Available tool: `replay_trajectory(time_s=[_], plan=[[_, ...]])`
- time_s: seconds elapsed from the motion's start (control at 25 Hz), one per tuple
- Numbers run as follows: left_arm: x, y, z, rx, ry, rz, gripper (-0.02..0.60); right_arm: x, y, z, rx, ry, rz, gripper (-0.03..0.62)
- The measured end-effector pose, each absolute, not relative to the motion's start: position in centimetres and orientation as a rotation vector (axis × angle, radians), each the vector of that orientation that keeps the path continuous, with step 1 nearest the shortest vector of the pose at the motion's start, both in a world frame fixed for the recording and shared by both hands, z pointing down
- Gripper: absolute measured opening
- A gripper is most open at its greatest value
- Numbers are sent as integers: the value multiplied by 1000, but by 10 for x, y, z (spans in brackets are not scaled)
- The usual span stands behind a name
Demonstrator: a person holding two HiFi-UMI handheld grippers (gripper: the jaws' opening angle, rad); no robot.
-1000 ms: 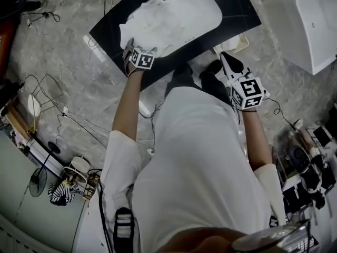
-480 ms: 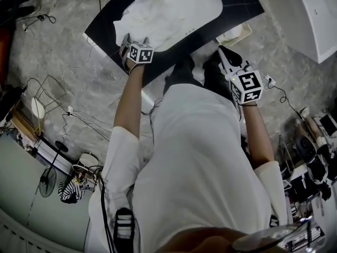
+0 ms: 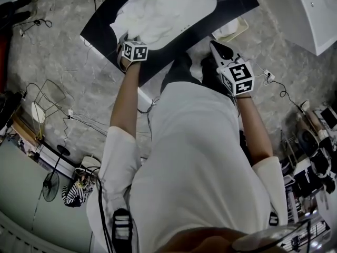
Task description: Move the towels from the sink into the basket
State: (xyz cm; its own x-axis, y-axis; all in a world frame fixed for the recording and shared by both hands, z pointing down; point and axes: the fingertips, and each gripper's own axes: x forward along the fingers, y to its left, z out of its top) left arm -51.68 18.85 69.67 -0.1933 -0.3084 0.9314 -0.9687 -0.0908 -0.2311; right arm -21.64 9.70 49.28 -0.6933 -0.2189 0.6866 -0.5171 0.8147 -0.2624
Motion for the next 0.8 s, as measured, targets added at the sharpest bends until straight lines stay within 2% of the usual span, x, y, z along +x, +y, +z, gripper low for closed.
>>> replay_trajectory(time_s=[0.4, 0.8], plan=[[-487, 175, 622, 1491, -1658, 1127, 110, -189, 82, 464, 553, -2371, 518, -2], [-412, 124, 482, 1686, -1783, 771, 107, -133, 57, 419, 635, -2438, 456, -2]])
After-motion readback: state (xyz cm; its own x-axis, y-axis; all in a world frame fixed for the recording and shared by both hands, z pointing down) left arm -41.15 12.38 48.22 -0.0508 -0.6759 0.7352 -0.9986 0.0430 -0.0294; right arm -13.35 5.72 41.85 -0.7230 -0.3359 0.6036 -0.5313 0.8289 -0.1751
